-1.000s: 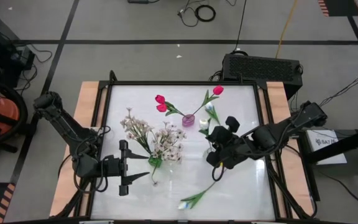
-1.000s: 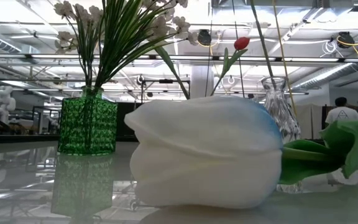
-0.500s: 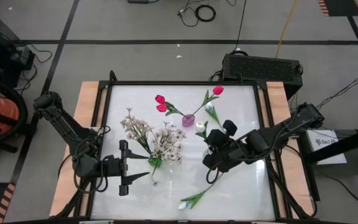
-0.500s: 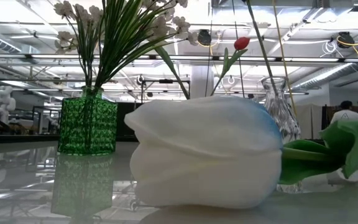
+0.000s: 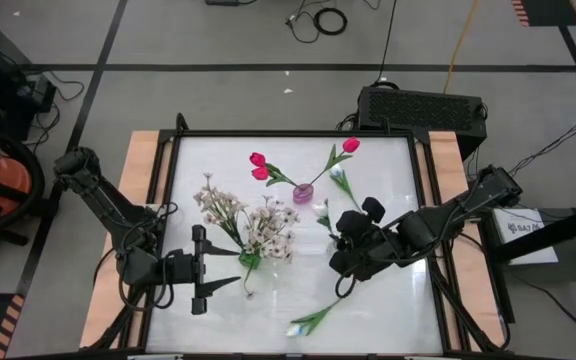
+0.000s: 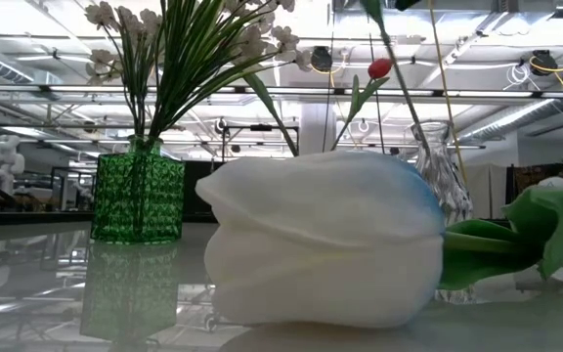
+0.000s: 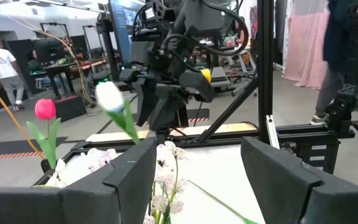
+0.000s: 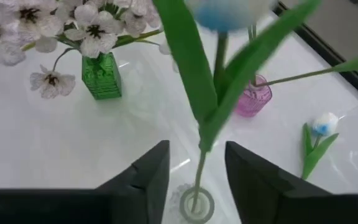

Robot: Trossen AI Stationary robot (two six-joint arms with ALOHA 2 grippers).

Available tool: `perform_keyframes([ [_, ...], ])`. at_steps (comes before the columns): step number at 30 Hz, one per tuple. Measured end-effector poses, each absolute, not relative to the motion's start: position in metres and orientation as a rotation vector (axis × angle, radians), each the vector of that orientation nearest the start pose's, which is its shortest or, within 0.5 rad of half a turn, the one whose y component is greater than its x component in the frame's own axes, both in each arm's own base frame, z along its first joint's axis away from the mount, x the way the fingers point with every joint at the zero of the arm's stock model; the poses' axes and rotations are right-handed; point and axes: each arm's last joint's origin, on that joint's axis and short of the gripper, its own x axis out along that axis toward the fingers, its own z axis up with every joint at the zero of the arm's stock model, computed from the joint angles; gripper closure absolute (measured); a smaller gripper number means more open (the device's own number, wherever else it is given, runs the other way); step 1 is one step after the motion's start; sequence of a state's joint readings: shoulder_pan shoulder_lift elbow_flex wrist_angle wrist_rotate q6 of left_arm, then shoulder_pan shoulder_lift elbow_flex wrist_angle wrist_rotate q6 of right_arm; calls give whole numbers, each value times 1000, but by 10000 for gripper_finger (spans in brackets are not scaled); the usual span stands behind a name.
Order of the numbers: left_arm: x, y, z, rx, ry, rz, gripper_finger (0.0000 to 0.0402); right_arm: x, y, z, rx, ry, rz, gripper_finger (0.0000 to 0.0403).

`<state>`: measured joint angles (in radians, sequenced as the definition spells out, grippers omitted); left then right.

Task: Sort flowers into vase by color
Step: Put the middle left white flower into the transparent vase, then put the top white flower into the transparent vase

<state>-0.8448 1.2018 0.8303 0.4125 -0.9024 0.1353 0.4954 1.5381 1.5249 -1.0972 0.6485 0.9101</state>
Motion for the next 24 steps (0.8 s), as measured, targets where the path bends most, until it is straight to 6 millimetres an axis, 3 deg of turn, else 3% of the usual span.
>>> perform_keyframes([
  [5, 189, -181, 320, 110, -18, 52, 159, 250, 140, 347, 231, 746, -540, 234],
  [13, 189, -181, 320, 110, -18, 52, 159, 217, 158, 342, 204, 746, -625, 232],
  [17, 189, -181, 320, 87, -21, 52, 159, 207, 156, 315, 186, 799, -741, 232],
  [24, 189, -181, 320, 79, -21, 52, 159, 190, 140, 244, 106, 899, -894, 232],
])
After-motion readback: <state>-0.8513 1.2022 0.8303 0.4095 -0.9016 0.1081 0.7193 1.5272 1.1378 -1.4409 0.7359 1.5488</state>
